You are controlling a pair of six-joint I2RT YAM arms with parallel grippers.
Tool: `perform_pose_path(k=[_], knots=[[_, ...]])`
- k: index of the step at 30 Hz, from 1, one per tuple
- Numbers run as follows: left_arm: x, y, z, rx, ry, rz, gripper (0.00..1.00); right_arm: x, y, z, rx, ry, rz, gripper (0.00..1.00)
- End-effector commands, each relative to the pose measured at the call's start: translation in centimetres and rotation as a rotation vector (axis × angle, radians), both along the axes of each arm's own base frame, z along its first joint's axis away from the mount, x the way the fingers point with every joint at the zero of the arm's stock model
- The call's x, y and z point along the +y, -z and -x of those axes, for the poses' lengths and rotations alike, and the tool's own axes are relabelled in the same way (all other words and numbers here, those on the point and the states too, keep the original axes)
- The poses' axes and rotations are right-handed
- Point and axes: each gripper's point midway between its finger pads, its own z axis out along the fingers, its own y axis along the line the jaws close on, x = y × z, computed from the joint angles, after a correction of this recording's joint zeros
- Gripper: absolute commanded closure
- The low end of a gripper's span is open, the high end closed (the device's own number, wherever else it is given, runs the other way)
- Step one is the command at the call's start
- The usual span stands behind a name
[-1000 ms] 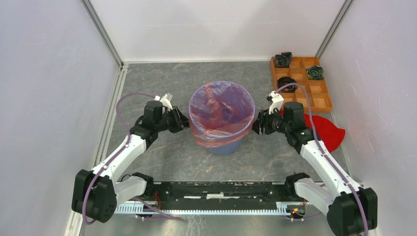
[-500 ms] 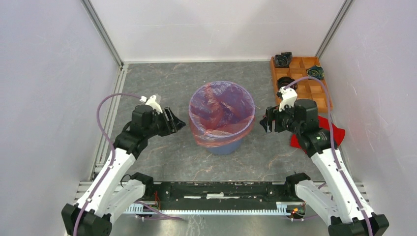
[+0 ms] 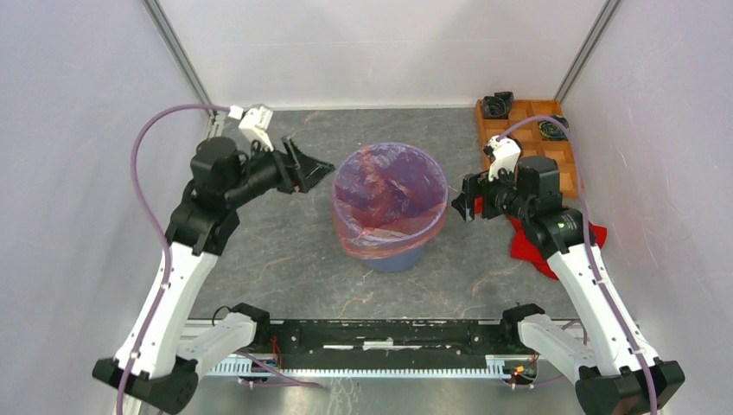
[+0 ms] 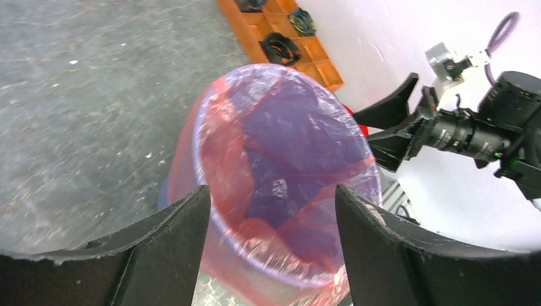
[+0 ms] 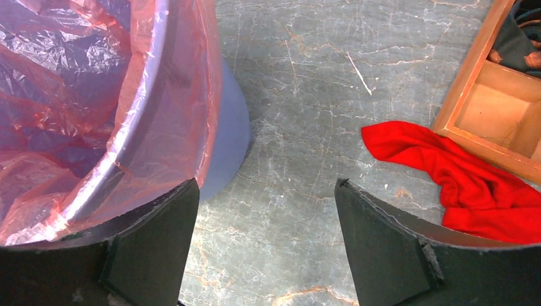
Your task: Put the trash bags into the trash bin
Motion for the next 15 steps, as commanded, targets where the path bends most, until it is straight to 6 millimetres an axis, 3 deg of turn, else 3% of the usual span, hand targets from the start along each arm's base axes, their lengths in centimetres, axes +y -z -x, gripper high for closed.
perform_pose_path(k=[1,3,6,10,15], knots=[[-4.2,-2.9,1.0,-0.084,0.203,-0.006,0.21,0.5,-0.6,-0.4,-0.055,-0.025,-0.014,0.14],[-7.3,-2.7,1.4,-0.074,0.261,-0.050,0.19,0.4,-0.3,-0.4,-0.054,-0.020,-0.012,0.13],[-12.5,0.5,2.0,-0.001,0.314,-0.276,0.20,0.3,0.2,0.0,-0.050,-0.026,-0.008,0.10],[-13.3,5.1,0.1,0.070,0.205,-0.513,0.21,-0.3,0.8,0.8,-0.056,-0.011,0.008,0.07],[-15.0,10.1,-0.4,0.152,0.191,-0.612,0.30,-0.7,1.9,1.3,-0.065,-0.001,0.017,0.05]])
